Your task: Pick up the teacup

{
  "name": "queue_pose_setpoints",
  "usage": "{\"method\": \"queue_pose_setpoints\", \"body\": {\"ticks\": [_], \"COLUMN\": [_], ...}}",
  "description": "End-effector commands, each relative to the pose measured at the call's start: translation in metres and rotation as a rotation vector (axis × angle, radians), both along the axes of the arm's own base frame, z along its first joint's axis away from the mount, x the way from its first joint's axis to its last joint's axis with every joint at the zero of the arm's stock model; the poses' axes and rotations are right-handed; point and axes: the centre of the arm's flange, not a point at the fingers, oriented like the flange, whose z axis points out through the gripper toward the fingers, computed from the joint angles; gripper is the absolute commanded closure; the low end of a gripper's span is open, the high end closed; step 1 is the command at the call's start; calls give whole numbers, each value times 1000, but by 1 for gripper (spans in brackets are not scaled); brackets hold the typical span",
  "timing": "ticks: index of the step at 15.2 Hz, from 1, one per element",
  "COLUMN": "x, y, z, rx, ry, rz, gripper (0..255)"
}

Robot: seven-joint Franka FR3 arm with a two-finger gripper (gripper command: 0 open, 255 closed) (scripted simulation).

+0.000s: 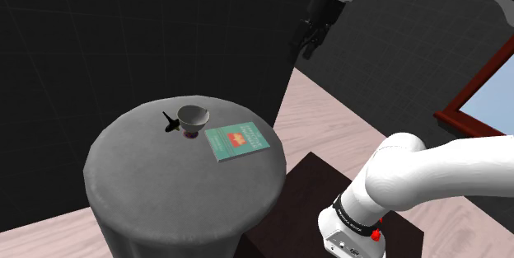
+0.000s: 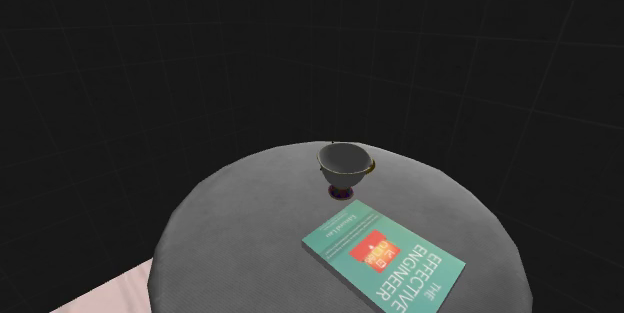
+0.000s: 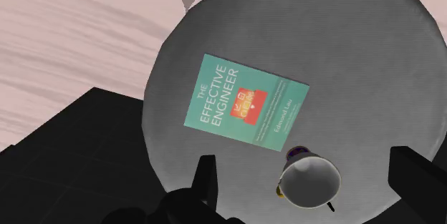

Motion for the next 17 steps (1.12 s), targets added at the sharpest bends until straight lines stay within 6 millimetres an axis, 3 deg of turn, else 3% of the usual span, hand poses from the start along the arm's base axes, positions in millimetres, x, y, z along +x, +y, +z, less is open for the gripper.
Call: {"method": "queue_pose_setpoints", "body": {"ticks": [1,17], "x": [0,168], "y": [0,4], "z": [0,-146], "rx": [0,122], "ry": [0,91], "rz": [0,127], "gripper": [0,0]}}
